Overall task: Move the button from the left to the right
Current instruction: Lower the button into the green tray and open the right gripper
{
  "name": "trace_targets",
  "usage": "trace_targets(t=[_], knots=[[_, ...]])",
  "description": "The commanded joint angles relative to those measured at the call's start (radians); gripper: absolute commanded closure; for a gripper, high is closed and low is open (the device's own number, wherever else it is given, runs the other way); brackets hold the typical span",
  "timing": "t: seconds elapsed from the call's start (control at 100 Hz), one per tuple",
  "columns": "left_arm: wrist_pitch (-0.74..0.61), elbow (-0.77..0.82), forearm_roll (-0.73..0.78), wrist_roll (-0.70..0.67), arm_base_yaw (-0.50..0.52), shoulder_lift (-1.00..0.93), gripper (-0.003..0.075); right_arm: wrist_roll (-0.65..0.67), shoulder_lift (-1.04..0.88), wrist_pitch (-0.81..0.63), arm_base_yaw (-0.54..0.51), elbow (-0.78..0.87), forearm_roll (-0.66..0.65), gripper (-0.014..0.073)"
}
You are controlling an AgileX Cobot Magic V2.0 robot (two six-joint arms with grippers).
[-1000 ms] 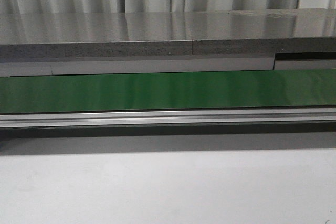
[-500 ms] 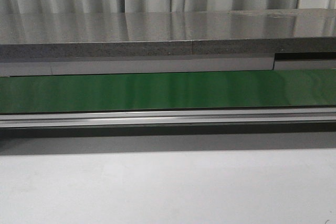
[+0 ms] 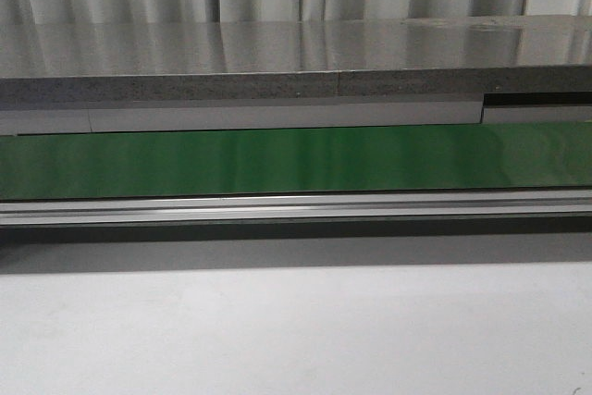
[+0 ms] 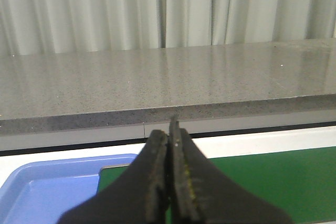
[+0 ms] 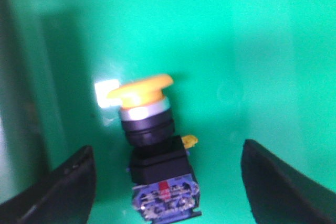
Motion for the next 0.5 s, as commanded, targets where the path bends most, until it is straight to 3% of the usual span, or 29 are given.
trace_targets(t=[0.0,0.25,0.49], knots=[[-0.082,-0.024,-0.01,-0.008,-0.009,0.008,0.0741,-0.003,-0.105,-0.045,0.001,-0.027,0.012,0.0022],[-0.082,-0.024,-0.01,-0.008,-0.009,0.008,0.0741,0.004,-0.226,-0.084,0.036,-0.027,0.101,0.0022],[-0.082,-0.024,-0.01,-0.008,-0.009,0.008,0.0741,0.004,-0.329,-0.09,0.164,-0.027,0.118,0.0022]])
